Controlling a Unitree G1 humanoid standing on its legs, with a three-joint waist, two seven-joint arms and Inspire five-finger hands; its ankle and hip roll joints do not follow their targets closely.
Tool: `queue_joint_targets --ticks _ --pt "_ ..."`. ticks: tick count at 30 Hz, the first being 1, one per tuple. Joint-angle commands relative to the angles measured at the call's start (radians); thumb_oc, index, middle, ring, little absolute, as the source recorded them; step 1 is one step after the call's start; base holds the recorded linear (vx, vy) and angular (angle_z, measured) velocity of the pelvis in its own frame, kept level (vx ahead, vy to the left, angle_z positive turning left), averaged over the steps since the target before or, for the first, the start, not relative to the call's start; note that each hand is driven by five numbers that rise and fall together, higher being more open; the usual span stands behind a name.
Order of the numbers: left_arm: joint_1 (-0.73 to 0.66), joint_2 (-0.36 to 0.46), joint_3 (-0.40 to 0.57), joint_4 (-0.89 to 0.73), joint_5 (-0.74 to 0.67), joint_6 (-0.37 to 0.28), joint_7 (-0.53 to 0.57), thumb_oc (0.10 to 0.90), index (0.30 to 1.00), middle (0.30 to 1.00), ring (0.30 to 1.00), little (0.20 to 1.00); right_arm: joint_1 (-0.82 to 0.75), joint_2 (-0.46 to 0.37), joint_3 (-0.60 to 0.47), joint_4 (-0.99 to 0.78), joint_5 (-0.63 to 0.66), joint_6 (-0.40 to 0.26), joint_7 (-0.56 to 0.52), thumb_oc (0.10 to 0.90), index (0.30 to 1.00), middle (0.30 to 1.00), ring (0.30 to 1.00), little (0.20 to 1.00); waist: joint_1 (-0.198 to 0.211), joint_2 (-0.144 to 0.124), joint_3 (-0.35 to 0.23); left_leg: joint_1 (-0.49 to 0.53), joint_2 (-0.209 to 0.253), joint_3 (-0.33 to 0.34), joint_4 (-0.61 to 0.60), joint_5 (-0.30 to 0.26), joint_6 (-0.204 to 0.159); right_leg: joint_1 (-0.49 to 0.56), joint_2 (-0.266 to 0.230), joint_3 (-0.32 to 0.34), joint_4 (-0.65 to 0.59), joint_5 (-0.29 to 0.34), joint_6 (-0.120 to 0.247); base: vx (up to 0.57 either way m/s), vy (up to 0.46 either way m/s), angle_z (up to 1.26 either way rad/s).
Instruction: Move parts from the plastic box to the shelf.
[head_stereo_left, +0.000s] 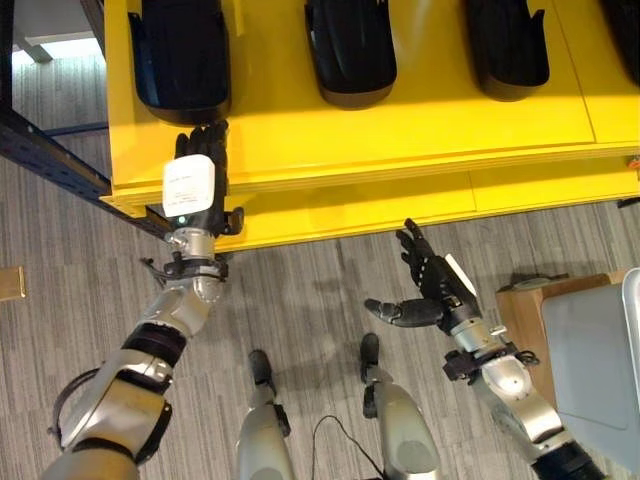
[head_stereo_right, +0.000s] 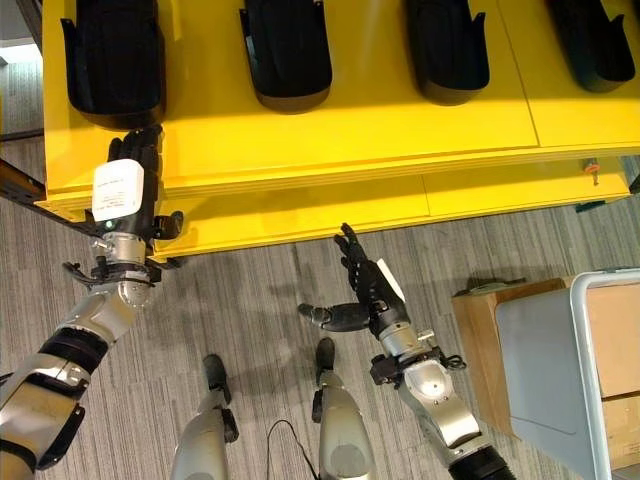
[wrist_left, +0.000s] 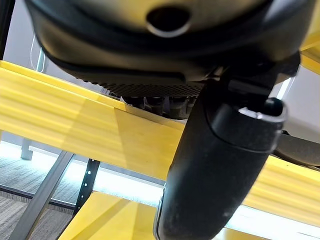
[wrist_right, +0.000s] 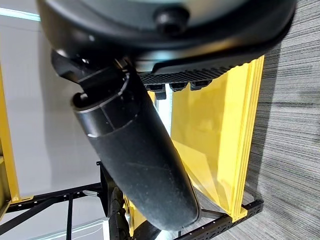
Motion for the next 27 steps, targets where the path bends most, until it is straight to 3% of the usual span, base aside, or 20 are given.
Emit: queue_joint_targets --ticks 1,17,23,27 --pt "-0.065 0.037 -0.009 0.053 -0.05 -0.034 0.01 0.9 1.0 1.0 1.0 1.0 -0.002 -0.023 -0.058 -0.15 0.022 -0.123 0.002 0.9 1.0 1.0 1.0 1.0 -0.016 -0.018 -0.091 -0.056 0.051 -0.059 0.145 -0.082 -0.037 -0.038 -0.106 0.035 0.091 -0.008 0.102 0.0 0.0 0.0" --pt "-0.108 0.043 -0.052 0.116 -0.08 -0.051 -0.033 0.9 1.0 1.0 1.0 1.0 -0.003 -0.022 -0.058 -0.138 0.031 -0.121 0.003 0.9 1.0 1.0 1.0 1.0 -0.022 -0.013 -0.111 -0.05 0.046 -0.061 0.152 -0.085 -0.035 -0.026 -0.113 0.041 0.087 0.0 0.105 0.0 0.0 0.0" --pt "-0.012 0.013 -0.03 0.057 -0.087 -0.073 -0.06 0.9 1.0 1.0 1.0 1.0 -0.008 -0.014 -0.064 -0.133 0.026 -0.115 -0.001 0.9 1.0 1.0 1.0 1.0 -0.011 -0.007 -0.113 -0.033 0.043 -0.061 0.141 -0.083 -0.034 -0.009 -0.114 0.037 0.081 -0.001 0.102 0.0 0.0 0.0" --pt "0.189 -0.032 0.023 -0.128 -0.101 -0.123 -0.112 0.9 1.0 1.0 1.0 1.0 -0.007 0.003 -0.093 -0.113 0.005 -0.105 -0.013 0.9 1.0 1.0 1.0 1.0 0.015 0.008 -0.121 -0.004 0.042 -0.064 0.123 -0.081 -0.031 0.023 -0.118 0.028 0.071 -0.002 0.1 0.0 0.0 0.0"
